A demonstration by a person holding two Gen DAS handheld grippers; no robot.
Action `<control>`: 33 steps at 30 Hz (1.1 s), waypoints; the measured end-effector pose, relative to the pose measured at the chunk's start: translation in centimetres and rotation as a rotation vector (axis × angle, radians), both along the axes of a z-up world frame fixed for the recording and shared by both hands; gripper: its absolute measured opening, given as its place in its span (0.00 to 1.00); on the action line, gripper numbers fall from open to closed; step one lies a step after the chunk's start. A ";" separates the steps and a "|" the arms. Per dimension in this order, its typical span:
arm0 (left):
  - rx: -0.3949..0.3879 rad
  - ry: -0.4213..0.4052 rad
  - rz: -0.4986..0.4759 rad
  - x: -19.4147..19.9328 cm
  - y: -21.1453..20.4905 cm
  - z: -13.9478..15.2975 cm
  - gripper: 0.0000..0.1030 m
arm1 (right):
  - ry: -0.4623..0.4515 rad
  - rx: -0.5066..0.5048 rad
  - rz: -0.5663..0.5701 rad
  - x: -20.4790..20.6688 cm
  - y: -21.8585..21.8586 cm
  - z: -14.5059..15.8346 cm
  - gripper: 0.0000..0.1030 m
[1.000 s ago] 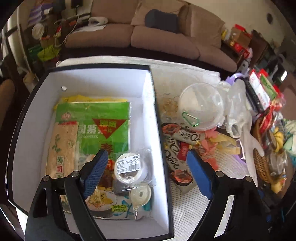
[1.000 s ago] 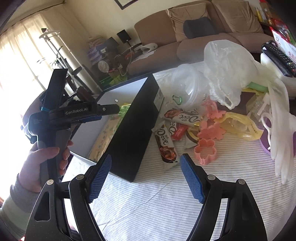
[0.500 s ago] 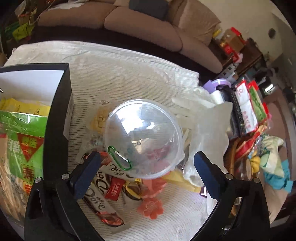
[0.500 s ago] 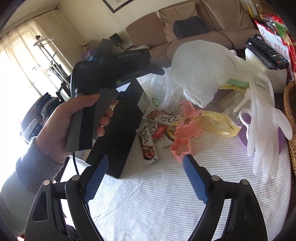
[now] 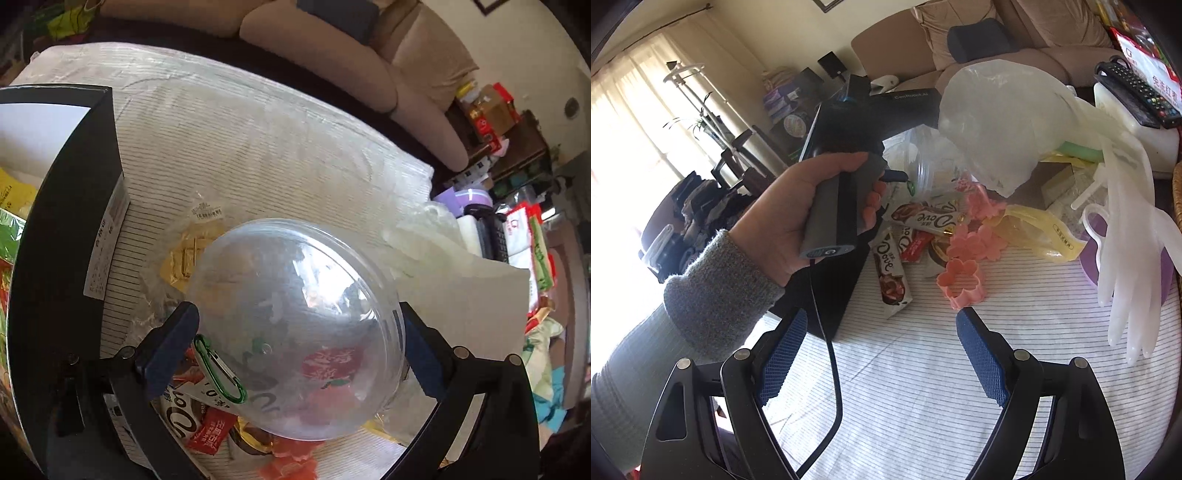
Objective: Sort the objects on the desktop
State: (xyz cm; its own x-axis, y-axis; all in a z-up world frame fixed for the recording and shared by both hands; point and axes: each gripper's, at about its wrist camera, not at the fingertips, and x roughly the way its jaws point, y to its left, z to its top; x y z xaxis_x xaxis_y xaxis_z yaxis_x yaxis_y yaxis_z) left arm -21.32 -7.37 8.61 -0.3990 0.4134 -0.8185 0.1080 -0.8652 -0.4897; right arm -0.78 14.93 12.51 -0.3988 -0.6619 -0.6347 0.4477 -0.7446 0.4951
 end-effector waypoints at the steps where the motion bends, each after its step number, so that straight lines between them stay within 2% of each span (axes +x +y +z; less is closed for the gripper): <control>1: 0.015 -0.002 0.005 0.4 -0.2 -0.2 1.00 | -0.001 0.000 -0.003 0.0 0.0 0.0 0.83; 5: 0.047 -0.005 0.008 3.1 -0.4 -1.1 0.99 | -0.011 -0.018 -0.020 -0.3 0.4 -0.2 0.83; 6: 0.046 -0.002 0.011 4.2 -0.3 -1.3 0.97 | -0.013 -0.029 -0.026 -0.4 0.6 -0.2 0.83; 7: 0.048 -0.003 0.005 5.3 -0.1 -1.6 0.89 | -0.015 -0.042 -0.033 -0.5 0.9 -0.1 0.83; 9: 0.065 -0.024 -0.017 7.6 0.1 -2.6 0.84 | -0.021 -0.082 -0.047 -0.7 1.5 0.0 0.83; 12: 0.084 -0.060 -0.035 11.1 0.1 -4.8 0.83 | -0.037 -0.159 -0.083 -1.2 2.7 0.1 0.83; 14: 0.069 -0.049 -0.054 13.2 0.1 -5.4 0.82 | -0.049 -0.216 -0.116 -1.6 3.7 0.0 0.82; 15: 0.068 -0.033 -0.068 14.3 0.2 -5.2 0.82 | -0.058 -0.256 -0.126 -2.0 4.2 -0.1 0.80; 17: 0.078 0.021 -0.092 16.8 0.3 -4.1 0.82 | -0.079 -0.342 -0.145 -3.1 4.9 -0.2 0.62; 19: 0.071 0.097 -0.120 19.3 0.5 -2.2 0.84 | -0.089 -0.390 -0.166 -4.5 5.0 -0.3 0.58; 23: -0.018 0.277 -0.179 23.4 0.9 2.4 0.86 | -0.079 -0.383 -0.137 -8.4 3.0 0.1 0.53; 26: -0.058 0.371 -0.179 24.8 0.0 4.7 0.96 | -0.054 -0.327 -0.113 -11.3 1.0 0.8 0.53; 29: -0.042 0.400 -0.173 24.0 -1.1 5.8 0.96 | -0.052 -0.256 -0.085 -14.4 -0.9 1.1 0.53; 33: 0.025 0.373 -0.150 22.2 -3.6 6.4 0.96 | -0.053 -0.174 -0.094 -17.8 -2.3 0.5 0.51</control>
